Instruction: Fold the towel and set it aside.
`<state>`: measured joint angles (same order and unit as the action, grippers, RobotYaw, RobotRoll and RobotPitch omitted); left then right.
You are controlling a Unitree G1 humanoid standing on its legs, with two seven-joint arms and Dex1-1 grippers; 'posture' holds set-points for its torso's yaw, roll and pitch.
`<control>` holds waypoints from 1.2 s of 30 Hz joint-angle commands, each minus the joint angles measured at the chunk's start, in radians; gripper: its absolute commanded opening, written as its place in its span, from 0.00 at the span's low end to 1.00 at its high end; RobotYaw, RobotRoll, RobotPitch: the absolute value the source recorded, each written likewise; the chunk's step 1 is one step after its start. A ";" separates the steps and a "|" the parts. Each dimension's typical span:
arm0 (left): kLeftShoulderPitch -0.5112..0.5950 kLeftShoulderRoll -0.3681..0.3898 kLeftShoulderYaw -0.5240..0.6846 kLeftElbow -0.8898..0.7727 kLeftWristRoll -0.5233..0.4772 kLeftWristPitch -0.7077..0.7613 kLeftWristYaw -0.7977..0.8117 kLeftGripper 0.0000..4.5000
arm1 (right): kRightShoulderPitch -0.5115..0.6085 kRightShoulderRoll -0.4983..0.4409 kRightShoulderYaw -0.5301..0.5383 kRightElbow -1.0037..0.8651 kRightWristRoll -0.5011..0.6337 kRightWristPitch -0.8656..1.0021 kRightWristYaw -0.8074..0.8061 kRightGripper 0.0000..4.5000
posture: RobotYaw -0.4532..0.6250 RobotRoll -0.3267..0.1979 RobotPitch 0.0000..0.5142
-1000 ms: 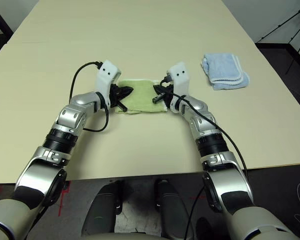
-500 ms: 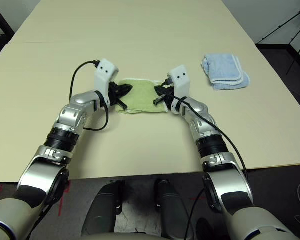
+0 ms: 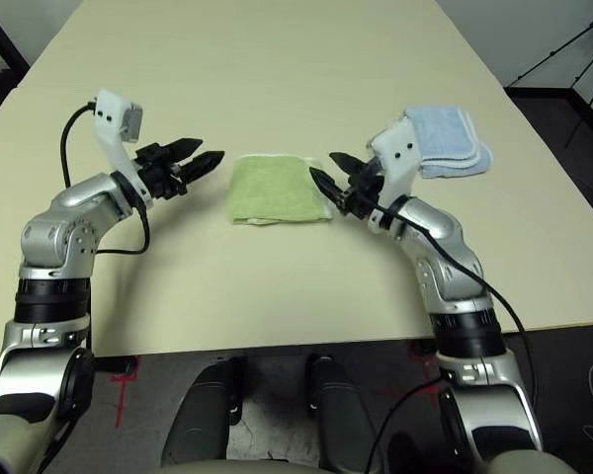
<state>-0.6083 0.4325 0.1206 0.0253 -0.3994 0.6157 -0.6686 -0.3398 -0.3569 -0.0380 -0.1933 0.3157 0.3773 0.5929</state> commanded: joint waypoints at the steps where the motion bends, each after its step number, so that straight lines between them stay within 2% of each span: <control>1: 0.021 0.006 -0.012 0.001 -0.003 -0.035 -0.023 1.00 | 0.112 -0.032 -0.024 -0.089 0.020 -0.018 0.020 1.00 | 0.55 0.62 0.26; 7: 0.012 -0.018 -0.023 0.065 0.022 -0.102 -0.009 1.00 | 0.256 -0.068 -0.073 -0.143 0.045 -0.100 0.052 1.00 | 0.52 0.62 0.25; 16: -0.023 -0.018 -0.040 0.153 0.047 -0.039 0.049 1.00 | 0.385 -0.080 -0.141 -0.093 0.084 -0.267 0.128 1.00 | 0.49 0.62 0.24; 20: -0.028 -0.015 -0.046 0.168 0.046 0.003 0.049 1.00 | 0.406 -0.092 -0.149 -0.076 0.092 -0.285 0.147 1.00 | 0.49 0.62 0.25; 23: -0.039 -0.014 -0.034 0.165 0.018 0.112 0.059 1.00 | 0.415 -0.110 -0.157 -0.059 0.092 -0.310 0.166 1.00 | 0.49 0.62 0.26; 30: -0.075 0.021 -0.005 0.126 -0.066 0.514 0.104 1.00 | 0.399 -0.147 -0.170 -0.020 0.097 -0.339 0.188 1.00 | 0.49 0.62 0.28; 36: -0.142 -0.004 0.087 0.138 -0.121 0.805 0.172 1.00 | 0.391 -0.168 -0.180 0.005 0.099 -0.356 0.211 1.00 | 0.49 0.62 0.28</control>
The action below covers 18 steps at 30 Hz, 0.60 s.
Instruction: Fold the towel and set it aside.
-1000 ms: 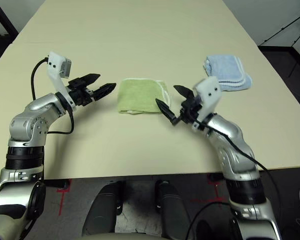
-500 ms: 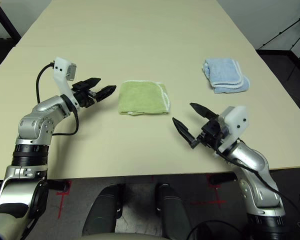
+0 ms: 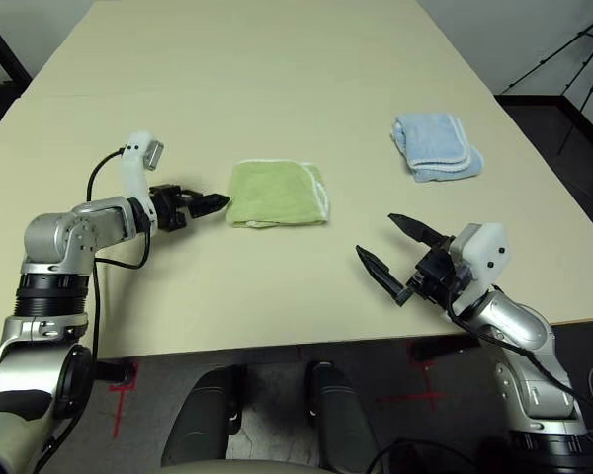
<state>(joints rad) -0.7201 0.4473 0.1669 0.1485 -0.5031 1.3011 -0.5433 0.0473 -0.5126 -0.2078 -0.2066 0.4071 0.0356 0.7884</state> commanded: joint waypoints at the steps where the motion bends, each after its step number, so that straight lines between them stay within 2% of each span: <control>1: -0.044 -0.028 0.059 0.024 -0.017 0.143 0.061 1.00 | 0.004 -0.014 -0.010 0.021 0.007 -0.016 0.018 1.00 | 0.49 0.62 0.28; 5: -0.118 -0.084 0.162 0.075 -0.012 0.262 0.117 1.00 | 0.002 -0.023 -0.015 0.028 0.004 -0.021 0.022 1.00 | 0.49 0.62 0.31; 9: -0.156 -0.116 0.221 0.129 -0.006 0.310 0.157 1.00 | 0.004 -0.030 -0.020 0.031 0.000 -0.025 0.017 1.00 | 0.48 0.62 0.32; 18: -0.180 -0.138 0.231 0.199 -0.025 0.313 0.211 1.00 | 0.028 -0.040 -0.033 0.006 0.009 -0.019 0.007 1.00 | 0.45 0.62 0.35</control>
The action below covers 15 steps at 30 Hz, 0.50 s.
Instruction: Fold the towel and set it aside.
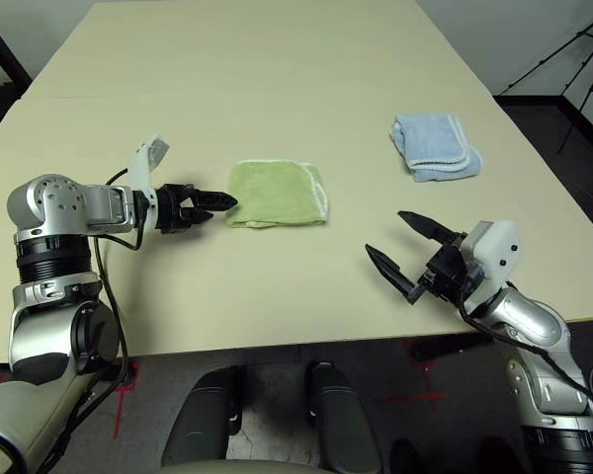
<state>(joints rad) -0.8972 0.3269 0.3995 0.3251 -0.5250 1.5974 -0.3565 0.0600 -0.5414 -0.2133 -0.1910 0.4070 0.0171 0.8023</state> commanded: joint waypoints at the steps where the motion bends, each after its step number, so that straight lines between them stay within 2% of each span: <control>1: -0.006 -0.026 0.006 0.027 0.002 0.017 0.029 1.00 | 0.017 -0.011 -0.028 -0.015 0.010 0.002 -0.008 1.00 | 0.45 0.62 0.35; 15: -0.036 -0.150 0.013 0.044 0.020 -0.003 0.063 1.00 | 0.040 -0.014 -0.037 -0.057 0.017 0.027 -0.027 1.00 | 0.42 0.62 0.38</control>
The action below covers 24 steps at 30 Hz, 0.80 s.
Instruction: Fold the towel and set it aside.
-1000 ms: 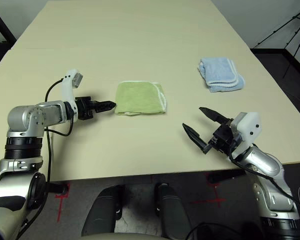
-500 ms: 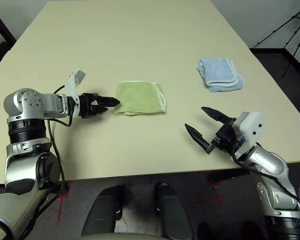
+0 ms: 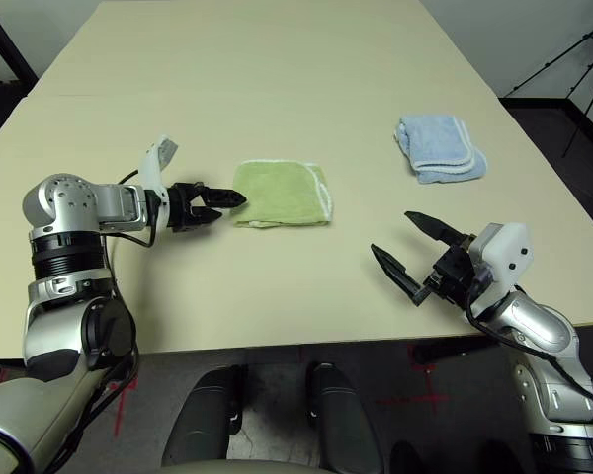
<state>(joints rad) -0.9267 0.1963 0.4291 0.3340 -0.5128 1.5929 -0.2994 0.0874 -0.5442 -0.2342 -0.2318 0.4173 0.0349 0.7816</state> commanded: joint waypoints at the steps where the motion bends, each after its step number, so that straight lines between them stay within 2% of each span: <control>1: -0.009 -0.023 -0.020 0.039 0.008 -0.003 0.004 1.00 | 0.015 -0.011 -0.016 -0.018 0.007 0.010 -0.008 1.00 | 0.41 0.62 0.38; 13: 0.004 -0.038 -0.090 0.111 0.018 -0.118 -0.013 1.00 | 0.052 -0.011 -0.019 -0.055 0.000 0.013 -0.025 1.00 | 0.39 0.62 0.38; 15: 0.011 -0.036 -0.109 0.107 0.015 -0.137 -0.026 0.92 | 0.057 -0.013 -0.021 -0.058 0.000 0.013 -0.027 1.00 | 0.38 0.62 0.38; 17: 0.019 -0.031 -0.134 0.096 0.009 -0.150 -0.042 0.78 | 0.060 -0.014 -0.022 -0.059 0.001 0.012 -0.027 1.00 | 0.38 0.62 0.38; 24: 0.034 -0.020 -0.174 0.092 0.006 -0.181 -0.053 0.16 | 0.055 -0.016 -0.021 -0.054 0.000 0.012 -0.030 1.00 | 0.39 0.62 0.37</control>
<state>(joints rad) -0.9095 0.1743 0.2686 0.4104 -0.5101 1.4135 -0.3450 0.1351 -0.5503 -0.2484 -0.2737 0.4167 0.0400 0.7524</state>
